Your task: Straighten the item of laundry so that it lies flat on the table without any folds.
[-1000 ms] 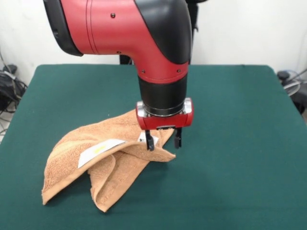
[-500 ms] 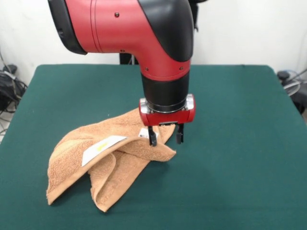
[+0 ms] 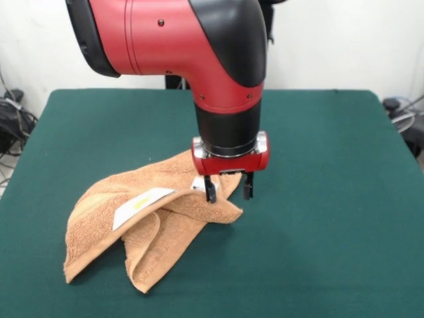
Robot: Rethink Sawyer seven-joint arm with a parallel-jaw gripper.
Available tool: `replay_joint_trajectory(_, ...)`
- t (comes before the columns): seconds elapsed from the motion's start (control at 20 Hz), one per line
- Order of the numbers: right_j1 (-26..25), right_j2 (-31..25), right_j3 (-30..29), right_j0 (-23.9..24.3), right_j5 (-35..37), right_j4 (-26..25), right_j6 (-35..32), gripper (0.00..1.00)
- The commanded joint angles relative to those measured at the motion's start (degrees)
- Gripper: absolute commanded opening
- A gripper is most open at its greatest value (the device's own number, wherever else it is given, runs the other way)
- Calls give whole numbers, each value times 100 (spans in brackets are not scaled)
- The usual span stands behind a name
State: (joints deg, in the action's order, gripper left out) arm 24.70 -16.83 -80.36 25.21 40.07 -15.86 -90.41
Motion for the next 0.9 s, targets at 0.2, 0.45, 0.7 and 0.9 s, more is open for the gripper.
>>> replay_joint_trajectory(0.2, -490, -23, 218, 19, -240, -237, -147, 100)
replay_joint_trajectory(0.45, -620, -34, 212, 27, -406, -242, -203, 100)
replay_joint_trajectory(0.7, -585, -29, 150, 42, -530, -295, -190, 100)
replay_joint_trajectory(0.9, -538, -47, 53, 51, -742, -323, -194, 0)
